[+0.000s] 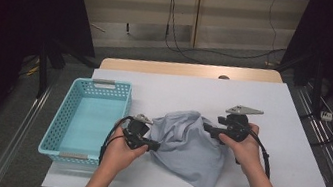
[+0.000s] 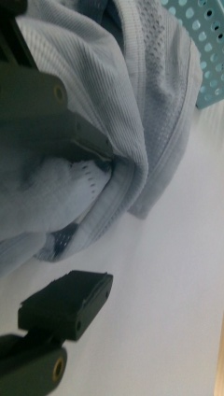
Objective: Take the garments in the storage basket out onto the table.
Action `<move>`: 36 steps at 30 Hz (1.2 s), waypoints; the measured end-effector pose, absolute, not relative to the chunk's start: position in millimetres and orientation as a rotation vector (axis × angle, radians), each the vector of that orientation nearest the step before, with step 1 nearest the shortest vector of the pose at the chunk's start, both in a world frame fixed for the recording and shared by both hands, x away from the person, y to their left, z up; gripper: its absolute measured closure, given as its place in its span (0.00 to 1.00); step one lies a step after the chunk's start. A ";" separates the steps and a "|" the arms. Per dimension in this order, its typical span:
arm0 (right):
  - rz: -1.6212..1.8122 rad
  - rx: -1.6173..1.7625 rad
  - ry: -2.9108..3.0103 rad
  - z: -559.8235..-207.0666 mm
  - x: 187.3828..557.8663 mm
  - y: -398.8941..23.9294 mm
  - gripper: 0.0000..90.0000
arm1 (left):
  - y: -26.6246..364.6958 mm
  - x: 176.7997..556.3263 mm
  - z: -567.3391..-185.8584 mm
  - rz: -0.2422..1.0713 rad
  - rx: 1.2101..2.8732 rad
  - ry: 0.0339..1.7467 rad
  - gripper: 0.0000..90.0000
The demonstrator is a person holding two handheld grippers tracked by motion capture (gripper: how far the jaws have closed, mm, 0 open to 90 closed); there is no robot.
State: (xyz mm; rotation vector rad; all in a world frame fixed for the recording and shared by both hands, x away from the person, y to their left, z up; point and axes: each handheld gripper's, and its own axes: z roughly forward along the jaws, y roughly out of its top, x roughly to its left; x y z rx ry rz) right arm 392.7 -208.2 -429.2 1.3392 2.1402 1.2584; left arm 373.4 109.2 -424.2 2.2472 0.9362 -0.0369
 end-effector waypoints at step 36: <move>1.461 1.079 2.127 -379.0 373.1 -202.2 0.99 | 111.1 373.9 -411.2 -0.029 2.142 0.913 0.97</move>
